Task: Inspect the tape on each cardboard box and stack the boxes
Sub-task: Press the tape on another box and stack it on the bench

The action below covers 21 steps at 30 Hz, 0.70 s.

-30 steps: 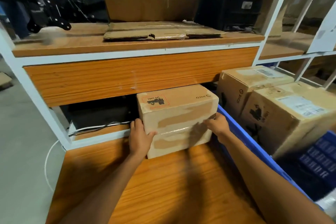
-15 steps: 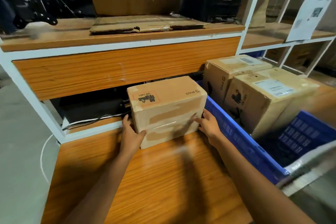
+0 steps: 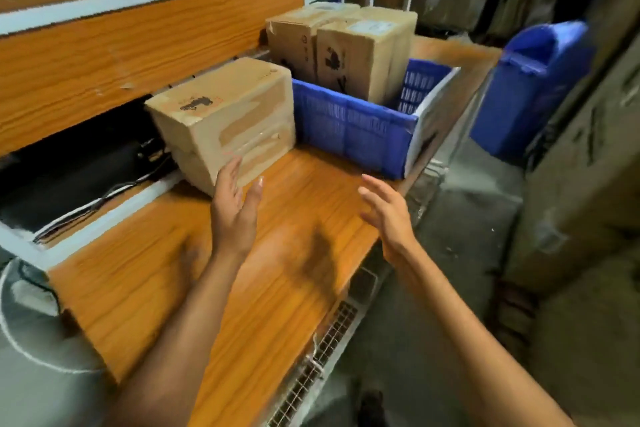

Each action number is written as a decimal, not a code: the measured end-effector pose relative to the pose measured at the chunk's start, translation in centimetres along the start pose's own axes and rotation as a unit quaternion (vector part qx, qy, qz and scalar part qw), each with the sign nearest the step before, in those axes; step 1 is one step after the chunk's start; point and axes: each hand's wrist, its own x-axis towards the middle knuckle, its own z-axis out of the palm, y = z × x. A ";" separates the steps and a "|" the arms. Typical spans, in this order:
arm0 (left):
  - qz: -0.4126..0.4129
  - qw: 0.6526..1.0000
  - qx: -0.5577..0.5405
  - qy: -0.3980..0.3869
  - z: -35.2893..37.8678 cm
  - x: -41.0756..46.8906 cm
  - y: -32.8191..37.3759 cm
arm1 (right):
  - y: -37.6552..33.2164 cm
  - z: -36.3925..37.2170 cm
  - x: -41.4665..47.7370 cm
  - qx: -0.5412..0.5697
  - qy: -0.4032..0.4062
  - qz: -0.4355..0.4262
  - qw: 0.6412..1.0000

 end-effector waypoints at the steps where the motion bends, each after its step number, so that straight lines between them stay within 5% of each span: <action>1: -0.005 1.000 -0.007 -0.025 0.6 -1.2 0.4 | 0.2 -1.1 -2.3 0.005 0.019 0.007 1.000; 11: -0.033 0.939 -0.067 -0.337 15.3 -15.9 4.0 | 0.1 -17.2 -23.8 0.026 0.270 0.018 0.962; 21: -0.092 0.809 -0.059 -0.577 31.0 -41.4 8.7 | 3.0 -34.1 -52.5 0.091 0.554 0.019 0.827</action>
